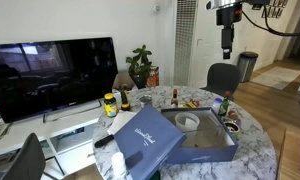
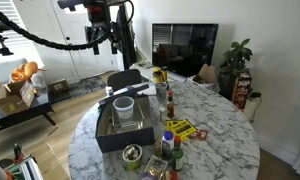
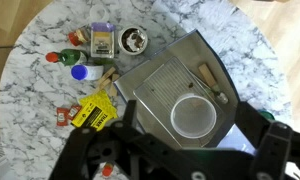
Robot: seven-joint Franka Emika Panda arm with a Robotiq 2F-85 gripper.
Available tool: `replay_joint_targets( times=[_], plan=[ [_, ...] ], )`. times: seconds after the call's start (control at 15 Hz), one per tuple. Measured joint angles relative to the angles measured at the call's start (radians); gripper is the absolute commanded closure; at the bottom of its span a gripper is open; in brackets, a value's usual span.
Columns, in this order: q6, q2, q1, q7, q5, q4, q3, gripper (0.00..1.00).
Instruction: Remove the clear cup from the box and place it on the table.
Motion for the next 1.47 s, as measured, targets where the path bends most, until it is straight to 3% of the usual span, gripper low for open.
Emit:
replay_joint_targets(
  times=[0.8,1.2,1.47],
  plan=[
    [0.023,0.01,0.0,0.027,0.016,-0.003,0.0,0.0],
    [0.259,0.114,-0.001,0.213,0.124,-0.083,-0.003,0.0],
    [0.391,0.155,-0.012,0.235,0.162,-0.181,-0.024,0.0]
  ],
)
